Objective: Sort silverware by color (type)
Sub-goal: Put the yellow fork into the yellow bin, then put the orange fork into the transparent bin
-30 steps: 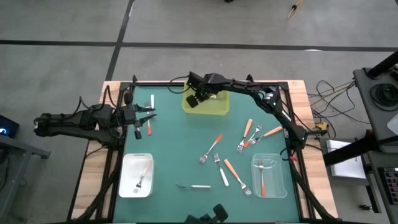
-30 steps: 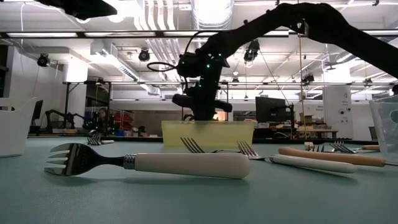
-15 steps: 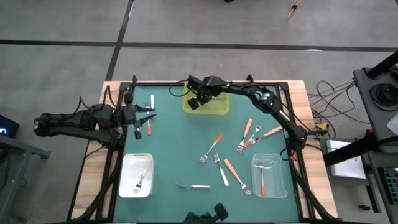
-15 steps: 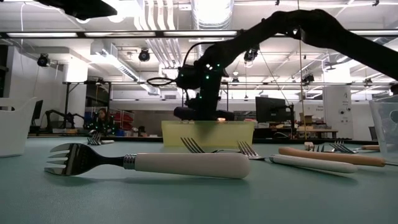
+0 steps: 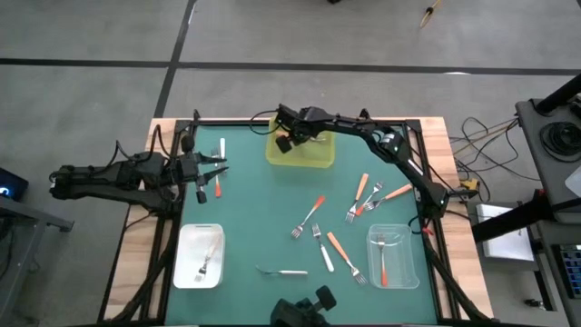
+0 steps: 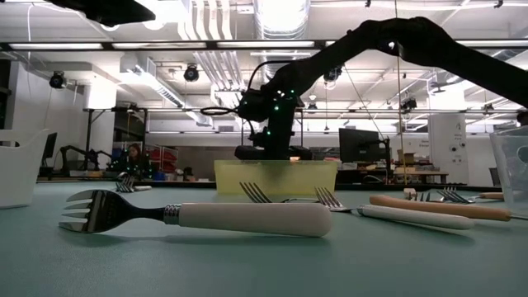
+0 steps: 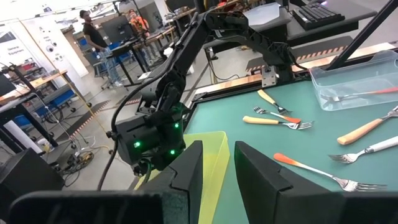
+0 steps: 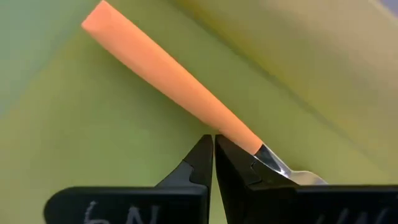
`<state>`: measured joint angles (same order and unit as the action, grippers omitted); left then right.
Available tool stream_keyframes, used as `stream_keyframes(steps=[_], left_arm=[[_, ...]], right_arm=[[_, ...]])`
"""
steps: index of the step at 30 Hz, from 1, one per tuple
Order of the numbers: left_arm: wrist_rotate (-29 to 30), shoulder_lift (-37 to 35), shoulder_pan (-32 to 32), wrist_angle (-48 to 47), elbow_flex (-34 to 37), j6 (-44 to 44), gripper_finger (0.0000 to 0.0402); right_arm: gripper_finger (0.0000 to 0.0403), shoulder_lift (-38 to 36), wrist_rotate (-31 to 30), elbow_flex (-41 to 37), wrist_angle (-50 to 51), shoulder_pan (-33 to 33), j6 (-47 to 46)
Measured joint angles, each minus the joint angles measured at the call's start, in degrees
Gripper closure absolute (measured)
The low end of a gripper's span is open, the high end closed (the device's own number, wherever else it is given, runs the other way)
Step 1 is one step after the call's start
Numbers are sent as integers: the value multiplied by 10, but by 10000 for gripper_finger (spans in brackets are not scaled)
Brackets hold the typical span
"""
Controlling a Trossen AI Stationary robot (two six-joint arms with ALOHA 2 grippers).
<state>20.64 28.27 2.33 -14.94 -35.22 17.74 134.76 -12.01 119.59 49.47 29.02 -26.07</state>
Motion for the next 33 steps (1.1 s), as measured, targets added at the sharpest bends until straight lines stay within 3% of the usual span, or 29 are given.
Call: stream_keyframes(steps=[9, 20, 28, 33], left_arm=[[0, 0, 0, 0, 0, 0, 326], [0, 0, 0, -1, 0, 2, 326], [0, 0, 0, 7, 0, -7, 326], [0, 9, 0, 20, 0, -29, 326]], right_arm=[[394, 2, -1, 0, -5, 9, 29], [394, -13, -3, 8, 74, 3, 34], [394, -82, -70, 15, 77, -41, 59], [394, -130, -81, 14, 76, -83, 96]])
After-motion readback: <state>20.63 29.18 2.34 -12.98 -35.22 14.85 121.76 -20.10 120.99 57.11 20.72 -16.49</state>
